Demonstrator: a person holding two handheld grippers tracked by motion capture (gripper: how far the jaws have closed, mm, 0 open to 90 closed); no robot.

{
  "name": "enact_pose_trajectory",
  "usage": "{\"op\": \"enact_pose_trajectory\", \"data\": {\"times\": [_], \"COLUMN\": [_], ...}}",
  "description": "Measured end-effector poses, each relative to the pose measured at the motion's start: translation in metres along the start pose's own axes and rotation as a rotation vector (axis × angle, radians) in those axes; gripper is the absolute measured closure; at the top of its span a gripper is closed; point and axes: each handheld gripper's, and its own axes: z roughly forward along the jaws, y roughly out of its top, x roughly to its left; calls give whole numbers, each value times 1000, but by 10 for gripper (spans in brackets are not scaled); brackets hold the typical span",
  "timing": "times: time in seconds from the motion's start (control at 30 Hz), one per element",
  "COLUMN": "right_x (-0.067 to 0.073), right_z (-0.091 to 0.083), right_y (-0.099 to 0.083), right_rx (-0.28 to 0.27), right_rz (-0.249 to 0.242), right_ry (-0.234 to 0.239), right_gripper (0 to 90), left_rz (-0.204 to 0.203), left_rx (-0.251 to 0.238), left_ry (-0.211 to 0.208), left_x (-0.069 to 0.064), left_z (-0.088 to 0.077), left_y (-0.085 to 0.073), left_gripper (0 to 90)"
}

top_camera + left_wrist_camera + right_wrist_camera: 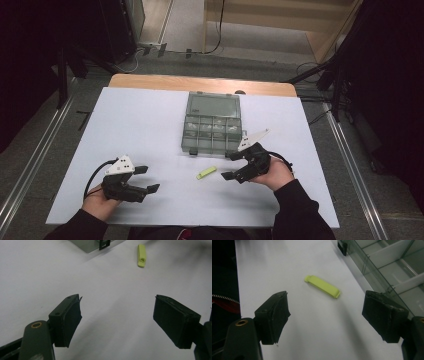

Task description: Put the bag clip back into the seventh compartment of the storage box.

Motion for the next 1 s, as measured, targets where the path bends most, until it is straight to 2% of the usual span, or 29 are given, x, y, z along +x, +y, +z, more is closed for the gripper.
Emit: {"op": "enact_pose_trajectory", "data": {"times": [0.27,0.4,0.43,0.9,1.0], "right_x": [0,0,0,-1,-3], "right_z": [9,14,17,31,37], "right_y": [12,15,18,34,38], "right_rx": [34,49,61,103,133], "right_rz": [-35,-52,-69,-159,-189], "right_ry": [34,46,55,95,99], "right_gripper": [226,230,233,239,242], "left_rz": [2,-26,-28,-20,-25], "left_rx": [-4,-27,-23,-7,-3], "left_ry": [2,8,10,20,23], "left_x": [1,4,3,-3,-3], "left_z": [-1,-2,-2,-2,-3], "left_y": [0,-1,-2,-4,-5], "left_gripper": [217,217,217,217,217]}}
